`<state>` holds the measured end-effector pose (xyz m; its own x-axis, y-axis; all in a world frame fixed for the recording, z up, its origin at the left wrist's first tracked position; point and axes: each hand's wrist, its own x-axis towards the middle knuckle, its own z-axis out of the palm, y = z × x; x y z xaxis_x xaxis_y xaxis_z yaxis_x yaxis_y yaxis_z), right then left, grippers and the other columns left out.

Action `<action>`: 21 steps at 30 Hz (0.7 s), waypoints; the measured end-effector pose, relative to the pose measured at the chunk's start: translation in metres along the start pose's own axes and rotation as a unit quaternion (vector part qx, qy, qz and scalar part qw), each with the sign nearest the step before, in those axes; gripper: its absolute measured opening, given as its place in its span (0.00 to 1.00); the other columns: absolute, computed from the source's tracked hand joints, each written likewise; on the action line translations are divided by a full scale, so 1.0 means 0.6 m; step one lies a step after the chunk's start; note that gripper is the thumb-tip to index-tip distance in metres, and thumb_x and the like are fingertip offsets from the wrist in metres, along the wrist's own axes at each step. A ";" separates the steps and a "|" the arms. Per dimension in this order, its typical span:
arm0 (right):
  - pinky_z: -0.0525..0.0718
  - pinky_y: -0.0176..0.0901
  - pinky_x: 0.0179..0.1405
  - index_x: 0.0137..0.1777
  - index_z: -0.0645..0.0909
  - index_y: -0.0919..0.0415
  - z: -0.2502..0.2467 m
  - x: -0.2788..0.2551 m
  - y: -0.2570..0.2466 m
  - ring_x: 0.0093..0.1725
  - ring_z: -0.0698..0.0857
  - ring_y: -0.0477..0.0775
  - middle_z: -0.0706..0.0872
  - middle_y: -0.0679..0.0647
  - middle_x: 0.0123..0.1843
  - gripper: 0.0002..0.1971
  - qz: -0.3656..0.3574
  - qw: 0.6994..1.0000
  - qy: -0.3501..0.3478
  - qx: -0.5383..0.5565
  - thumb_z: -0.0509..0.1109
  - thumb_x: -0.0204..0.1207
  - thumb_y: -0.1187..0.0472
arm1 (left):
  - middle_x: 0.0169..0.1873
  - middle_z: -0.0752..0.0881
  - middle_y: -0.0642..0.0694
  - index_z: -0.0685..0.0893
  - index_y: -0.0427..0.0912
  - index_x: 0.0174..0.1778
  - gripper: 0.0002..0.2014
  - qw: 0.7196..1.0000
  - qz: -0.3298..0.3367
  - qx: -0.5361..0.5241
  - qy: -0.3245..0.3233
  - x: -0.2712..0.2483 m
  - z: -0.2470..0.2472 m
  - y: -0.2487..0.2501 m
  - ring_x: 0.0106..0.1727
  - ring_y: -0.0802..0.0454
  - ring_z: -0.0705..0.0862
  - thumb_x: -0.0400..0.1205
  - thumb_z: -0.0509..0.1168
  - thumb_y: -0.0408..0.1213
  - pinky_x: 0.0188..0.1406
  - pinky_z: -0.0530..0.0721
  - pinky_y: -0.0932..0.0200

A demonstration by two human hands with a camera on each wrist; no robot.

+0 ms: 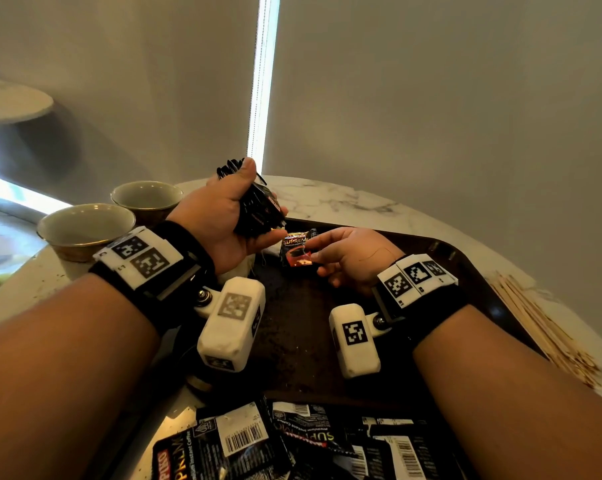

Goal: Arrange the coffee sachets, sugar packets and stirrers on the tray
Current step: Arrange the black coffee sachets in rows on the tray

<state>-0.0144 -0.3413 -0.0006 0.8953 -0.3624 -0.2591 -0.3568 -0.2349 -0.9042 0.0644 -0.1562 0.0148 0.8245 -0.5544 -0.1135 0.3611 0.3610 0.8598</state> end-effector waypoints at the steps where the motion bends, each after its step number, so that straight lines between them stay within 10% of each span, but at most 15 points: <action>1: 0.81 0.38 0.25 0.58 0.85 0.64 0.000 0.001 0.000 0.32 0.86 0.49 0.89 0.62 0.49 0.11 0.001 1.000 -0.001 0.005 0.71 0.78 0.74 | 0.66 0.83 0.31 0.67 0.40 0.81 0.35 1.000 0.003 0.000 0.001 0.003 -0.001 -0.001 0.42 0.46 0.93 0.83 0.67 0.57 0.26 0.89 0.54; 11: 0.91 0.45 0.40 0.57 0.85 0.66 0.001 -0.003 -0.004 0.36 0.89 0.53 0.89 0.64 0.50 0.09 0.023 0.999 -0.011 0.033 0.70 0.79 0.73 | 0.55 0.83 0.37 0.71 0.39 0.80 0.31 0.999 0.038 -0.008 -0.002 0.011 -0.009 -0.004 0.44 0.44 0.91 0.82 0.72 0.41 0.30 0.88 0.54; 21: 0.88 0.41 0.28 0.53 0.83 0.64 0.001 -0.001 -0.003 0.30 0.87 0.51 0.88 0.63 0.46 0.06 0.020 0.999 0.007 0.050 0.71 0.79 0.73 | 0.54 0.84 0.34 0.75 0.34 0.74 0.26 0.999 0.027 -0.013 -0.015 0.009 -0.008 -0.007 0.49 0.41 0.91 0.80 0.71 0.37 0.32 0.89 0.53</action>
<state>-0.0141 -0.3398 0.0012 0.8769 -0.3817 -0.2922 -0.3634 -0.1284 -0.9228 0.0694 -0.1567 0.0084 0.8303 -0.5549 -0.0517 0.3276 0.4109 0.8508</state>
